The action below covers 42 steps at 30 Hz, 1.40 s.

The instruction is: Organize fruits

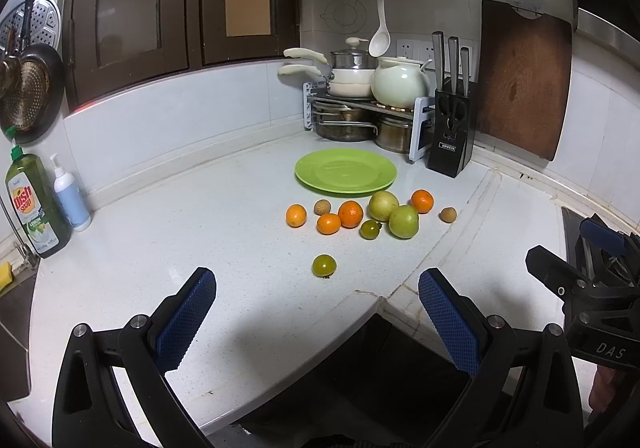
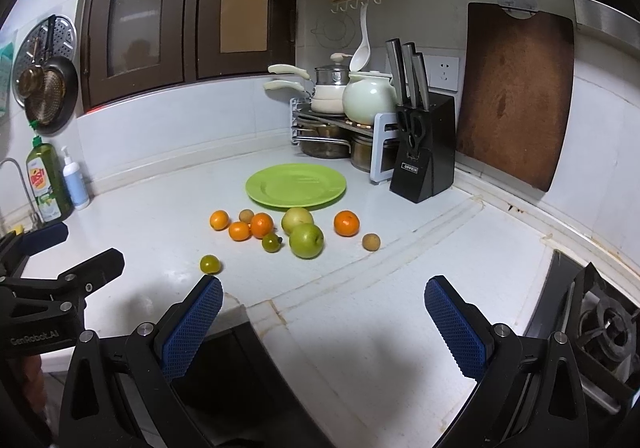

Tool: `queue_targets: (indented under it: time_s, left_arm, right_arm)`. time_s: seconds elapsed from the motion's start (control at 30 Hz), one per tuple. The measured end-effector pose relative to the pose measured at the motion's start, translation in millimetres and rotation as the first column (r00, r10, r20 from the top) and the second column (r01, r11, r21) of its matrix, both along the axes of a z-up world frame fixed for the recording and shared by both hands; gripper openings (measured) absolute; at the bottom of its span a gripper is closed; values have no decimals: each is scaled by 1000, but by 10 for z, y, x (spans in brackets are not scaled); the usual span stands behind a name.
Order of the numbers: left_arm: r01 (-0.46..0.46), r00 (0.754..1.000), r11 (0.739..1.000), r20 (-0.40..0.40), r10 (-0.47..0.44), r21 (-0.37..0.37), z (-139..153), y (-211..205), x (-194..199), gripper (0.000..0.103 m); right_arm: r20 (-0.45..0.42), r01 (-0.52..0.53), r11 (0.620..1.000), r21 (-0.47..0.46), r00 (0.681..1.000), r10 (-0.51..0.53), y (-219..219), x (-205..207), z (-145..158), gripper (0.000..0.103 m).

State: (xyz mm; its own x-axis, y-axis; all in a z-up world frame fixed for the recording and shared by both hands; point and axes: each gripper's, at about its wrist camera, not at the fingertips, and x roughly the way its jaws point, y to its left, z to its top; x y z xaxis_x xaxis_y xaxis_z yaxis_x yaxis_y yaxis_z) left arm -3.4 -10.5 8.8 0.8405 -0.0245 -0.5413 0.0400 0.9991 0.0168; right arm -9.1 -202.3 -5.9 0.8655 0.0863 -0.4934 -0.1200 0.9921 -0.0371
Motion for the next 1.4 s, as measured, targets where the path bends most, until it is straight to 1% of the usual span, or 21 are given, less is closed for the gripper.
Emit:
queue_targets:
  time_s: [1.0, 1.23, 1.4]
  left_arm:
    - [0, 1000, 1000, -3, 0, -1, -34, -29, -14, 103]
    - [0, 1000, 1000, -14, 1, 3, -140, -92, -48, 103]
    - [-2, 999, 1000, -33, 2, 2, -180, -53, 49, 103]
  right_arm:
    - [-3, -7, 1000, 6, 1000, 7, 11, 14, -30, 102]
    - [-12, -11, 1000, 6, 1000, 11, 16, 49, -73, 102]
    - [-25, -13, 1000, 5, 1000, 14, 29, 111, -110, 102]
